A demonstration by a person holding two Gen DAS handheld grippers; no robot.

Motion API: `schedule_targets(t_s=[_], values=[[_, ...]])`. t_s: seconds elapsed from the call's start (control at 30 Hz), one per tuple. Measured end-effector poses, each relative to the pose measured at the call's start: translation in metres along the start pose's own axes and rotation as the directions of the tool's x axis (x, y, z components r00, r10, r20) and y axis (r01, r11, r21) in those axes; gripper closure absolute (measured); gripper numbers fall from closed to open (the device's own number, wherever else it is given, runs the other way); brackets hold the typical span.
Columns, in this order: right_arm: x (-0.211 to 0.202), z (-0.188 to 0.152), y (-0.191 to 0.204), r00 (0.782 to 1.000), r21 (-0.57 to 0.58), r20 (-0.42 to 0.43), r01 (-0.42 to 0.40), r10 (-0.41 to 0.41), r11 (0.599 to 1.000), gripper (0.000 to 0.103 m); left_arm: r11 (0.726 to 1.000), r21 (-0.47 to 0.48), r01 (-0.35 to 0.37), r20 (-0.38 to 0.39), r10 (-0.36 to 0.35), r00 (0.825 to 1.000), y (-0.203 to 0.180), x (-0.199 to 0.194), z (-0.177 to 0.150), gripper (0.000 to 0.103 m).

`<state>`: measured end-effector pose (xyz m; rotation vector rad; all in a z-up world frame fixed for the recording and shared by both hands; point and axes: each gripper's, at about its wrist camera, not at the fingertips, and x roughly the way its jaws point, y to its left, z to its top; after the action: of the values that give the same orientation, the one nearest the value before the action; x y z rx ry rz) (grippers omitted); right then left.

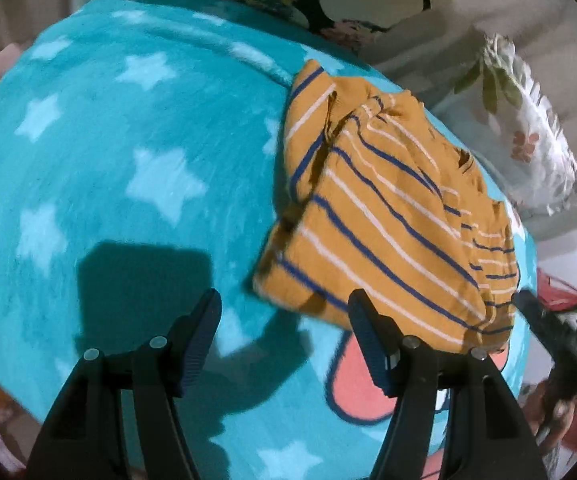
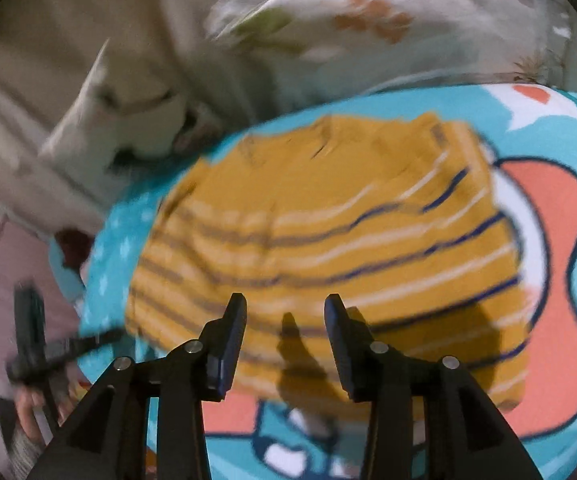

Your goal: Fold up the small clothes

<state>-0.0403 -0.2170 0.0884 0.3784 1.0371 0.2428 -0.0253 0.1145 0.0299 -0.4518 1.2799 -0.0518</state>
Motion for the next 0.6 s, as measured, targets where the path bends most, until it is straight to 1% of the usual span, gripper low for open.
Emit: schedule_targets(t_s=[0.03, 0.13, 0.2, 0.27, 0.3, 0.33, 0.37, 0.4, 0.5, 0.6], values=[[0.008, -0.009, 0.016, 1.0, -0.026, -0.016, 0.006, -0.006, 1.0, 0.059, 1.0, 0.009, 0.005, -0.009, -0.005, 1.0, 0.001, 0.003, 0.005, 0.038], [0.025, -0.023, 0.046, 0.999, -0.071, -0.05, 0.019, -0.023, 0.997, 0.059, 0.999, 0.052, 0.013, -0.035, -0.011, 0.999, 0.003, 0.017, 0.02, 0.038], [0.037, -0.028, 0.059, 0.998, -0.066, -0.058, 0.028, -0.032, 0.997, 0.059, 0.997, 0.069, 0.03, -0.057, -0.026, 0.998, 0.004, 0.027, 0.029, 0.038], [0.046, -0.03, 0.068, 0.997, -0.052, -0.066, 0.031, -0.034, 0.998, 0.059, 0.995, 0.074, 0.065, -0.086, -0.058, 0.995, 0.005, 0.036, 0.034, 0.038], [0.049, -0.03, 0.072, 0.997, -0.048, -0.065, 0.039, -0.042, 0.998, 0.059, 0.994, 0.075, 0.079, -0.098, -0.071, 0.993, 0.007, 0.041, 0.035, 0.041], [0.05, -0.03, 0.075, 0.997, -0.046, -0.064, 0.047, -0.049, 0.998, 0.059, 0.993, 0.082, 0.083, -0.083, -0.077, 0.994, 0.009, 0.039, 0.037, 0.046], [0.051, -0.03, 0.079, 0.997, -0.045, -0.062, 0.053, -0.055, 0.998, 0.059, 0.992, 0.088, 0.085, -0.081, -0.078, 0.994, 0.011, 0.038, 0.038, 0.062], [0.052, -0.029, 0.082, 0.996, -0.046, -0.06, 0.059, -0.062, 0.997, 0.059, 0.991, 0.082, 0.101, -0.09, -0.094, 0.991, 0.016, 0.039, 0.038, 0.071], [0.059, -0.027, 0.095, 0.994, -0.056, -0.065, 0.081, -0.084, 0.995, 0.059, 0.986, 0.03, 0.164, -0.111, -0.16, 0.981, 0.034, 0.037, 0.04, 0.072], [0.068, -0.03, 0.114, 0.991, -0.105, -0.068, 0.108, -0.116, 0.989, 0.059, 0.978, 0.055, 0.201, -0.117, -0.194, 0.974, 0.04, 0.028, 0.043, 0.072]])
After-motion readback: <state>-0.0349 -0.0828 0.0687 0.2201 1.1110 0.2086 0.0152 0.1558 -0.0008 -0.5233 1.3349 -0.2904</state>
